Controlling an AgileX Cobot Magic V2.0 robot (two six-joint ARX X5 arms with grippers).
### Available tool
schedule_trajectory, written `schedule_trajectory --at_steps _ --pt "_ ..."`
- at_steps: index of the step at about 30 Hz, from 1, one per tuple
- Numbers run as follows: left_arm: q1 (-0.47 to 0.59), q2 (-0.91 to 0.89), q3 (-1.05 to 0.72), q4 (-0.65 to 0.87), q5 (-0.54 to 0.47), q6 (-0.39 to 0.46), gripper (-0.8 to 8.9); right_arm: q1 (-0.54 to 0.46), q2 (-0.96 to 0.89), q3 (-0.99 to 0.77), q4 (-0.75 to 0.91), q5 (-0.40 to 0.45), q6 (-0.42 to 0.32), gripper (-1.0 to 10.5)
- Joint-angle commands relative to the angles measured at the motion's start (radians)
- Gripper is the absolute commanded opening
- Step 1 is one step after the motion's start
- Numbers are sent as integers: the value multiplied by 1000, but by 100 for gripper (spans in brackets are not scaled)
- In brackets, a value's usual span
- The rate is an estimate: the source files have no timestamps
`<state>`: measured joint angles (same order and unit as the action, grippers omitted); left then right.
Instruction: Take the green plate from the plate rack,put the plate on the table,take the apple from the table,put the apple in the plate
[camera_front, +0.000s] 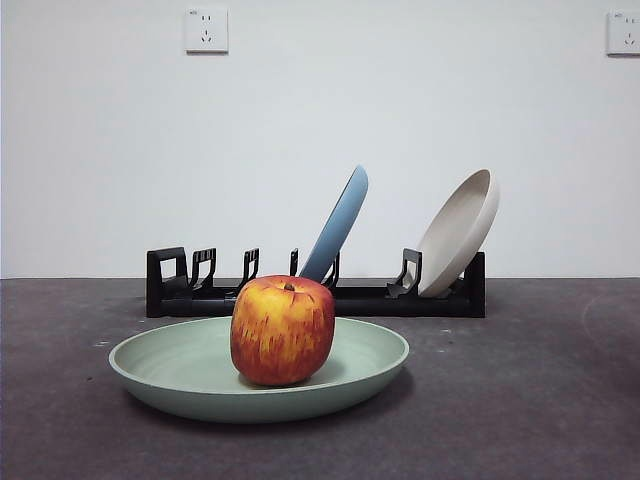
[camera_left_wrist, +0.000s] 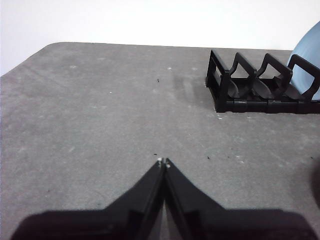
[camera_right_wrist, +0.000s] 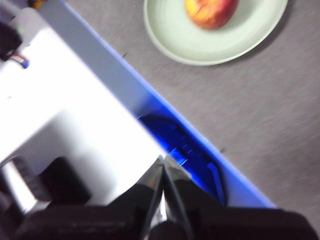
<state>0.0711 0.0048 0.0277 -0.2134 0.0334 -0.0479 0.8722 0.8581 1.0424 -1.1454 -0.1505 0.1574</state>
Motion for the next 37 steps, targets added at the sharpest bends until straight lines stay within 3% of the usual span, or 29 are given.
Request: schedule_trajectory --at_steps 1,5,9,12,16,23,32,37 --pt "3 -3 -10 -6 -2 -8 -3 -74 -24 -10 113 37 -96 1" --pt "3 -3 -10 -6 -2 -8 -3 -261 -66 -11 334 -65 -178 1" --pt "3 -3 -10 -5 -2 -8 -3 -493 -109 -31 421 -206 -281 1" --pt "3 -3 -10 -5 -2 -8 -3 -647 -171 -105 522 -240 -294 1" --pt "3 -3 -10 -5 -2 -8 -3 -781 -284 -265 710 -240 -294 1" --pt "3 -3 -10 -5 -2 -8 -3 -843 -494 -616 1020 -230 -294 1" --pt "3 -3 -10 -5 -2 -8 -3 -844 -706 -918 1058 -134 -240 1" --pt "3 -3 -10 -5 -2 -8 -3 -844 -775 -1000 1050 -133 -204 1"
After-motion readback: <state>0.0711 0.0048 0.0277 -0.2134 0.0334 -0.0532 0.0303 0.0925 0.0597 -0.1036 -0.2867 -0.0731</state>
